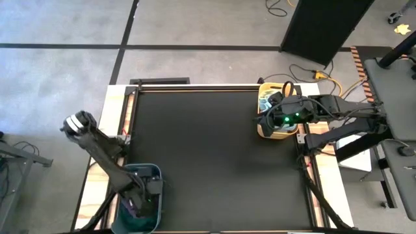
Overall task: Sort microfiber towel by color & place in baskets
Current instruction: Put the purple microfiber towel into the green bin
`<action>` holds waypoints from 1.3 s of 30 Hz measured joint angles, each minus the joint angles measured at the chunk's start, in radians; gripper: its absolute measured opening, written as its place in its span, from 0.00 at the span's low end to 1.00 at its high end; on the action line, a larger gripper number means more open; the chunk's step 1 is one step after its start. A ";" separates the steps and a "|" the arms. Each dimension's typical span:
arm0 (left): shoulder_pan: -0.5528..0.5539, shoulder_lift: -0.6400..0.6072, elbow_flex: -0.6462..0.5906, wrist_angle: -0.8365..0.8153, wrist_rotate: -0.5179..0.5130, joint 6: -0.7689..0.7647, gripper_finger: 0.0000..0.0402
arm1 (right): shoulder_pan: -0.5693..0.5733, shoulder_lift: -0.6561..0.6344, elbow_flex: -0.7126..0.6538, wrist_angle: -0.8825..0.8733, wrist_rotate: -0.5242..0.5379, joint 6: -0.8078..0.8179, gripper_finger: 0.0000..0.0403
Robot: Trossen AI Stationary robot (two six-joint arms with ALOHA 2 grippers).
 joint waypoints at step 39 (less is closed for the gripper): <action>-0.009 0.087 0.177 -0.434 0.112 -0.177 0.58 | 0.000 0.006 -0.002 -0.003 0.019 0.003 0.38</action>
